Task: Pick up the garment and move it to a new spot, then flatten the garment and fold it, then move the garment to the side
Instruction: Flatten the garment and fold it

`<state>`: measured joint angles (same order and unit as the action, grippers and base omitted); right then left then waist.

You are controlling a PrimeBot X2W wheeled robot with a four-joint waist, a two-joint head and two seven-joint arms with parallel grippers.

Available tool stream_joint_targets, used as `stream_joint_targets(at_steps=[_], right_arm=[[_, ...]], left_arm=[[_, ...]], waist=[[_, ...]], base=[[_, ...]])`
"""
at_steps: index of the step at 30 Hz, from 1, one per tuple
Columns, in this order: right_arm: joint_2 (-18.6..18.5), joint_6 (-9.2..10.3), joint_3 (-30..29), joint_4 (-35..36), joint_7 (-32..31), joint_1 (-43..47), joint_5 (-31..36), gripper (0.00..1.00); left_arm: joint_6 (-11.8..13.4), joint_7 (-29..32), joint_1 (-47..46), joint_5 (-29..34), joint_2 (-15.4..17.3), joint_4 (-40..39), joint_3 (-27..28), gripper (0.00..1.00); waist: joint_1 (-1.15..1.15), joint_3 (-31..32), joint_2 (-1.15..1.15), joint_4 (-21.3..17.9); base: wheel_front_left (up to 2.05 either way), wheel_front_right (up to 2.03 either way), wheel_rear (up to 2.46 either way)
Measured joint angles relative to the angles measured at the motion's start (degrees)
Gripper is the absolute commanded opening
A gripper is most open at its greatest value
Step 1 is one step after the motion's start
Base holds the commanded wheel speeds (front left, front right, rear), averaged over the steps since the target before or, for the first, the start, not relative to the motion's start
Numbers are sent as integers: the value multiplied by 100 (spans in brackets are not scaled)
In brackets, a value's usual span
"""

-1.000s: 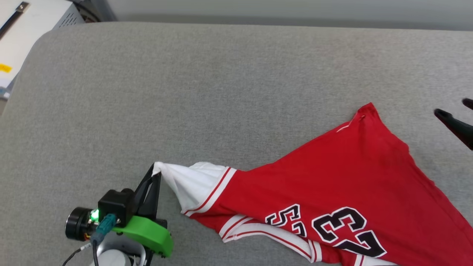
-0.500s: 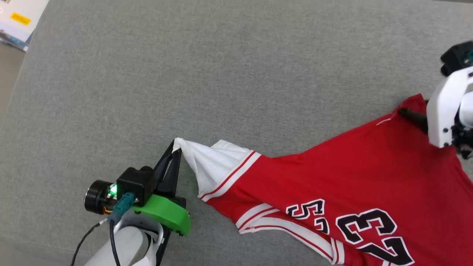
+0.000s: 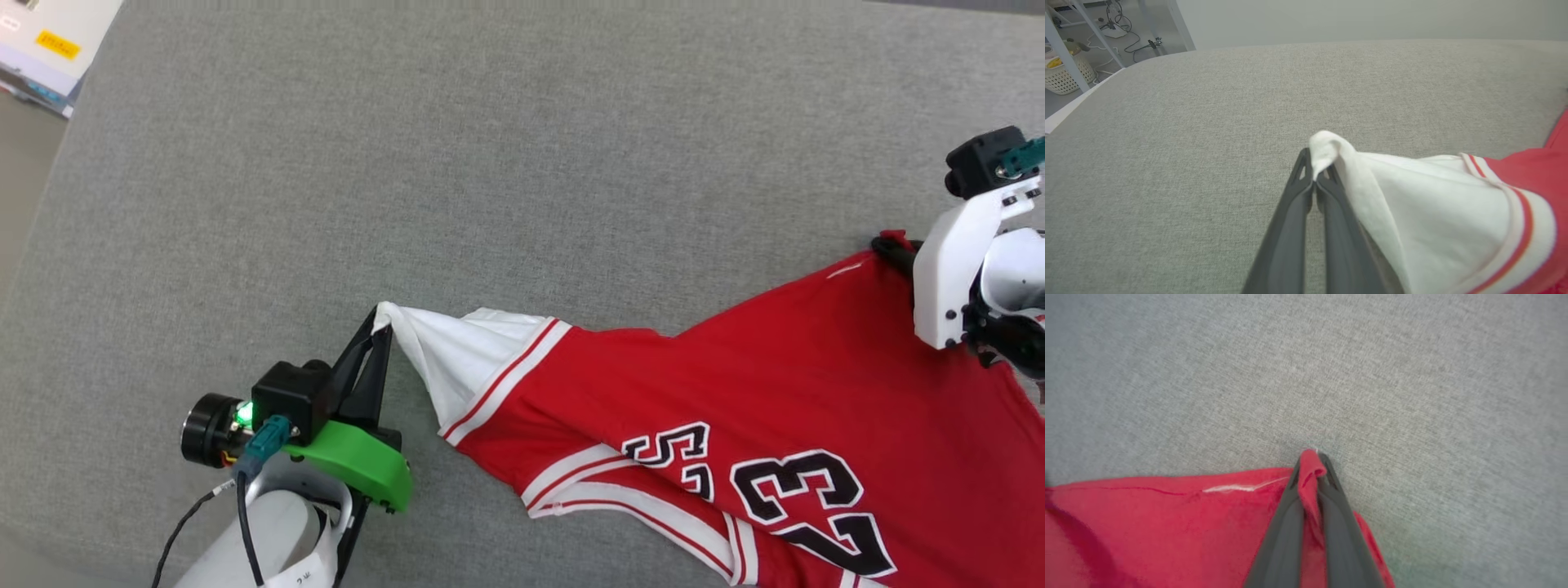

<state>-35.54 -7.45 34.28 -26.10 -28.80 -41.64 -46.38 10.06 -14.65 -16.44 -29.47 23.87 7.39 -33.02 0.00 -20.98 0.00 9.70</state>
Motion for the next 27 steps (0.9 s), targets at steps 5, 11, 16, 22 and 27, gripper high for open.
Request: stream_joint_targets(at_steps=[5, 11, 16, 22, 27], right_arm=[[-114, -1, 8, 268, 800, 32, -125, 0], [-222, -1, -126, 786, 1328, 103, -182, 0], [-268, -2, -441, 1215, 1511, 141, -170, 0], [-267, -2, -1071, 1615, 1536, -57, 44, 0], [-191, -3, -1588, 1796, 1392, -804, 370, 0]], left_arm=[[-30, 0, 0, 125, 102, -42, 155, 0], [12, 68, -119, 199, 343, -385, 342, 0], [26, 332, -653, 247, 548, -805, 497, 0], [-261, 715, -1873, 353, 719, -970, 567, 0], [-604, 1001, -3326, 475, 731, -845, 657, 0]], waist=[[0, 365, 0, -131], [0, 830, 0, -311], [0, 1093, 0, -541], [0, 1074, 0, -799], [0, 772, 0, -900]], base=[[0, 0, 0], [0, 0, 0], [0, 0, 0], [0, 0, 0], [0, 0, 0]])
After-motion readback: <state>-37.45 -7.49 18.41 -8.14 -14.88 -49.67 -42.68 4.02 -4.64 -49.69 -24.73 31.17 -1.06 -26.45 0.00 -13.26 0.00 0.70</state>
